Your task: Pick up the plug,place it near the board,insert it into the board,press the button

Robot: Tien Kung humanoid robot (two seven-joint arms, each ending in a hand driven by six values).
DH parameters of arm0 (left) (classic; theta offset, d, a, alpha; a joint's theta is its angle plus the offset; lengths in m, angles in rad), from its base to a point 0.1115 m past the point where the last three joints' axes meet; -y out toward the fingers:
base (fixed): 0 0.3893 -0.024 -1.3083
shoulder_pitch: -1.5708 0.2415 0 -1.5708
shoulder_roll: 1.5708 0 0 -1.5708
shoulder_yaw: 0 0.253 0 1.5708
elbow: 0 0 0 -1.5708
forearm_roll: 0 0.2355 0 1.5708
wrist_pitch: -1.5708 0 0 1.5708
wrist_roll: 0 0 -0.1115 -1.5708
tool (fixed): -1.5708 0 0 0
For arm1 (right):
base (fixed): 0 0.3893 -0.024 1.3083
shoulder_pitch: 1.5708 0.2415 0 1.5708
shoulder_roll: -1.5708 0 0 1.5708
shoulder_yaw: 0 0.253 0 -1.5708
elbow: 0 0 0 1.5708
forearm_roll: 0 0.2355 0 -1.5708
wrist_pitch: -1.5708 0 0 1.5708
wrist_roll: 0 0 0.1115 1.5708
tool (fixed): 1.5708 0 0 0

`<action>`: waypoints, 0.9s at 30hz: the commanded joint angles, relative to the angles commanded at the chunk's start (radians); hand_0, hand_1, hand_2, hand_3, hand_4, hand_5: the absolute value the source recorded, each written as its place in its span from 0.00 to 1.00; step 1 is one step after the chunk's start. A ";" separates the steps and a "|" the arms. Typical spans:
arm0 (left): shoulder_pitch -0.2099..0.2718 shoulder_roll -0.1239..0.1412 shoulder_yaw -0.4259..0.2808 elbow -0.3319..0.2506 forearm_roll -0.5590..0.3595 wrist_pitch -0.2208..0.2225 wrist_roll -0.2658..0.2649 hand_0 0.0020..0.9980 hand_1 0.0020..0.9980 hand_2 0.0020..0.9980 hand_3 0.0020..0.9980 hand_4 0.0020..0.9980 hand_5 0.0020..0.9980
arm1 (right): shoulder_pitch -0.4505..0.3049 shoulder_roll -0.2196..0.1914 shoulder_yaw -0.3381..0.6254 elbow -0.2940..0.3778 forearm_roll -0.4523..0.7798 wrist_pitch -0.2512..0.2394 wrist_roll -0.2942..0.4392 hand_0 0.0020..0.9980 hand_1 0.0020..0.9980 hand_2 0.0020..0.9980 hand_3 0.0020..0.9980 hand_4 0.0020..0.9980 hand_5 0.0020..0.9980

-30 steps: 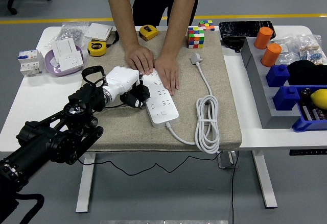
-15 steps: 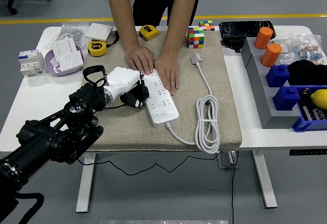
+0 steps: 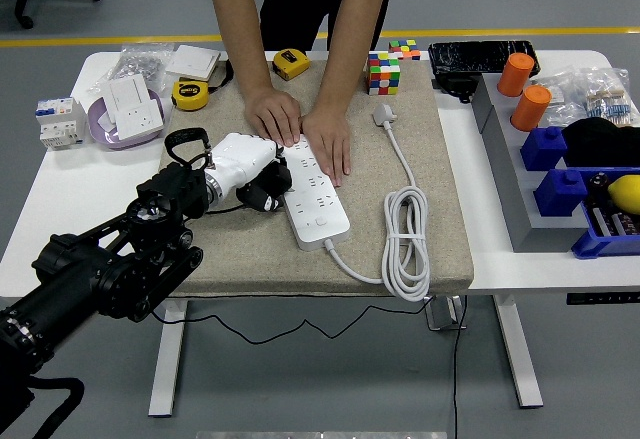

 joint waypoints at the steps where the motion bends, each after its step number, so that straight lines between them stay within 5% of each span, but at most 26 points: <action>1: 0.000 0.001 0.000 -0.005 -0.002 -0.002 0.001 0.67 0.81 0.79 0.66 0.85 0.06 | 0.000 0.000 0.000 0.000 0.000 0.000 0.000 0.82 0.72 0.70 0.60 0.85 0.54; 8: 0.002 0.001 -0.003 -0.027 -0.014 -0.011 0.004 0.68 0.81 0.80 0.71 0.86 0.06 | 0.001 0.000 -0.003 0.000 0.003 0.001 0.000 0.82 0.72 0.70 0.60 0.84 0.54; 9: 0.002 0.002 -0.003 -0.030 -0.018 -0.014 0.005 0.69 0.83 0.83 0.82 0.89 0.07 | 0.001 0.000 -0.003 0.000 0.003 0.001 0.000 0.82 0.72 0.70 0.60 0.85 0.55; 20: -0.002 0.008 0.004 -0.064 -0.067 -0.058 0.015 0.70 0.84 0.84 0.83 0.93 0.09 | 0.002 -0.001 0.003 0.000 -0.002 0.001 -0.001 0.82 0.72 0.70 0.59 0.84 0.53; 21: -0.002 0.009 0.003 -0.068 -0.074 -0.063 0.016 0.72 0.86 0.86 0.86 1.00 0.15 | 0.002 -0.001 0.004 0.000 -0.002 0.001 -0.001 0.82 0.72 0.70 0.59 0.81 0.50; 26: -0.005 0.011 -0.004 -0.092 -0.104 -0.087 0.021 0.72 0.86 0.86 0.86 1.00 0.15 | 0.004 0.000 0.002 0.000 0.000 0.001 -0.001 0.82 0.72 0.70 0.59 0.81 0.50; 27: -0.006 0.011 -0.005 -0.095 -0.109 -0.090 0.021 0.74 0.88 0.87 0.87 1.00 0.22 | 0.004 0.000 0.002 0.000 0.001 0.001 -0.001 0.82 0.72 0.70 0.59 0.80 0.49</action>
